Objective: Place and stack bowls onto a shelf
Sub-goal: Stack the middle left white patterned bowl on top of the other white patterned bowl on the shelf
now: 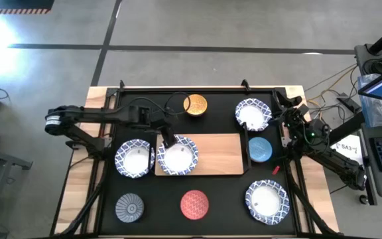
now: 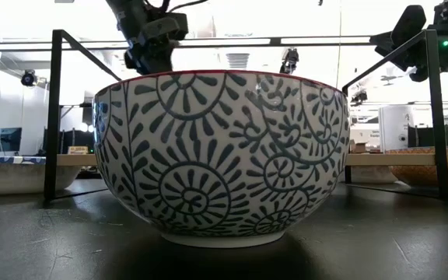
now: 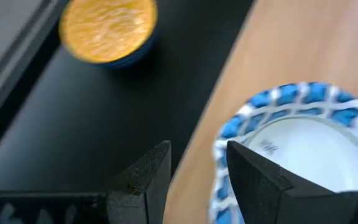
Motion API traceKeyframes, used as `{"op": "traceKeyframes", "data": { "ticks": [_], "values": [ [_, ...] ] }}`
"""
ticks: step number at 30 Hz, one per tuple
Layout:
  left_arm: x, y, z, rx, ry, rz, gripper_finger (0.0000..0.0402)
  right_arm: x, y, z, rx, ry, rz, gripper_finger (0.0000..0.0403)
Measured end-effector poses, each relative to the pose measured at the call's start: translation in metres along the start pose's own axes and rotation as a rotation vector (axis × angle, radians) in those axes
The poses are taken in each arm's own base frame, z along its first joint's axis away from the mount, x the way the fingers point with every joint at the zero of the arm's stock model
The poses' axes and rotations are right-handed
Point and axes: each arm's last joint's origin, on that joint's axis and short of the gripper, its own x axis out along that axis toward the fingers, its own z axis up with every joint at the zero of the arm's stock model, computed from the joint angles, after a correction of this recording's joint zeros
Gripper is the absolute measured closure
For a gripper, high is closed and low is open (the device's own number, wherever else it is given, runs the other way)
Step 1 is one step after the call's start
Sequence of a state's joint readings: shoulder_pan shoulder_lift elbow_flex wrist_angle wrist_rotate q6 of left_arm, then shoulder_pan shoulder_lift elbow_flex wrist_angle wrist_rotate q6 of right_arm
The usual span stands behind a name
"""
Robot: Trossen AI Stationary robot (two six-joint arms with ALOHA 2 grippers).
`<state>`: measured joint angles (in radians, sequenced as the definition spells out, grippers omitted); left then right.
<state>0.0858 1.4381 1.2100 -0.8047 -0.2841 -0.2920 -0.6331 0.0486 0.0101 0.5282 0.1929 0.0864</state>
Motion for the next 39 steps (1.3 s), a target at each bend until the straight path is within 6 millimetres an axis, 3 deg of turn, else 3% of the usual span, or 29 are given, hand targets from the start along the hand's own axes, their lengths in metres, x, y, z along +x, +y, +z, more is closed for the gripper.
{"op": "traceKeyframes", "data": {
  "ticks": [10,15,23,29,39],
  "values": [
    [-0.051,0.023,-0.025,-0.141,0.033,0.145,0.0262,0.000,0.000,0.000,0.000,0.000,0.000,0.0227],
    [-0.067,0.034,-0.042,-0.249,0.086,0.194,0.0262,0.000,0.000,0.000,0.000,0.000,0.000,0.0227],
    [-0.053,0.040,-0.076,-0.374,0.229,0.295,0.0262,0.000,0.000,0.000,0.000,0.001,0.000,0.0227],
    [-0.040,0.038,-0.097,-0.358,0.385,0.213,0.0262,0.000,0.000,0.000,0.000,0.000,0.000,0.0227],
    [-0.040,0.036,-0.105,-0.269,0.495,0.096,0.0262,0.000,0.000,0.000,0.000,0.000,0.000,0.0227]
  ]
}}
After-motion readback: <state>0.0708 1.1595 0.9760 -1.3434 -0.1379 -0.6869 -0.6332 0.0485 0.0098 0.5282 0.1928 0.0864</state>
